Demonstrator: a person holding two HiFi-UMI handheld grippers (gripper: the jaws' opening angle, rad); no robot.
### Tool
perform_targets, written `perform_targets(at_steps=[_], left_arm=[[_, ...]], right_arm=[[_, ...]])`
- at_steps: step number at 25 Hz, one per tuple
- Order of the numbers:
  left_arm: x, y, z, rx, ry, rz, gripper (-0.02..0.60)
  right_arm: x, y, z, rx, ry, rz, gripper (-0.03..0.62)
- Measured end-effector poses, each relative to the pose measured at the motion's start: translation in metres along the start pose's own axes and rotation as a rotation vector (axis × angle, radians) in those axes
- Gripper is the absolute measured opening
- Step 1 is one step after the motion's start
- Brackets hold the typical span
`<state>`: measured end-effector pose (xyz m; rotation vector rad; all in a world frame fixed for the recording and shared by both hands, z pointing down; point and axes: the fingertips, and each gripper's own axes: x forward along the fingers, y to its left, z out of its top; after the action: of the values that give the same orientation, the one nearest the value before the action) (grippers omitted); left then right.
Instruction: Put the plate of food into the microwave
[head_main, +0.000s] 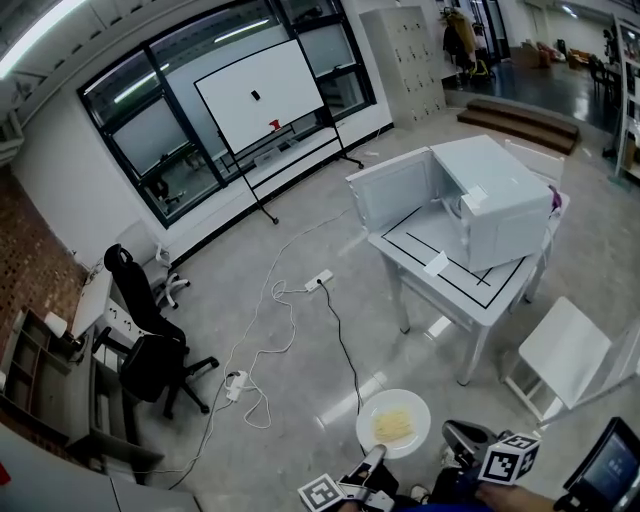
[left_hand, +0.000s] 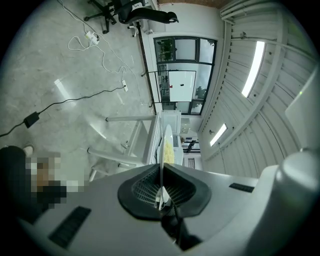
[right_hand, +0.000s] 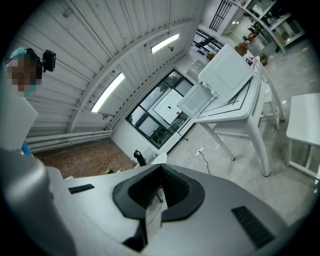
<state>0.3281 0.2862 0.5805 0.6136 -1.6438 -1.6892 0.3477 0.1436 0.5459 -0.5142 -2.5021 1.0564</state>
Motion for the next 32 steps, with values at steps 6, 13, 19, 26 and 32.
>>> perform_targets(at_steps=[6, 13, 19, 26, 32], left_arm=[[0.005, -0.001, 0.013, -0.003, -0.027, 0.002, 0.015], [0.041, -0.009, 0.036, 0.000, -0.059, 0.010, 0.015], [0.080, -0.020, 0.055, 0.005, -0.081, 0.013, 0.015], [0.122, -0.031, 0.078, 0.010, -0.108, 0.021, 0.015], [0.162, -0.043, 0.091, 0.016, -0.128, 0.000, 0.015]], right_arm=[[0.019, -0.005, 0.002, 0.010, 0.023, 0.015, 0.000], [0.057, -0.020, 0.036, 0.009, 0.025, 0.044, 0.000], [0.086, -0.041, 0.068, 0.022, 0.024, 0.047, 0.000], [0.116, -0.064, 0.102, 0.047, 0.033, 0.063, 0.000], [0.140, -0.086, 0.129, 0.055, 0.055, 0.081, 0.000]])
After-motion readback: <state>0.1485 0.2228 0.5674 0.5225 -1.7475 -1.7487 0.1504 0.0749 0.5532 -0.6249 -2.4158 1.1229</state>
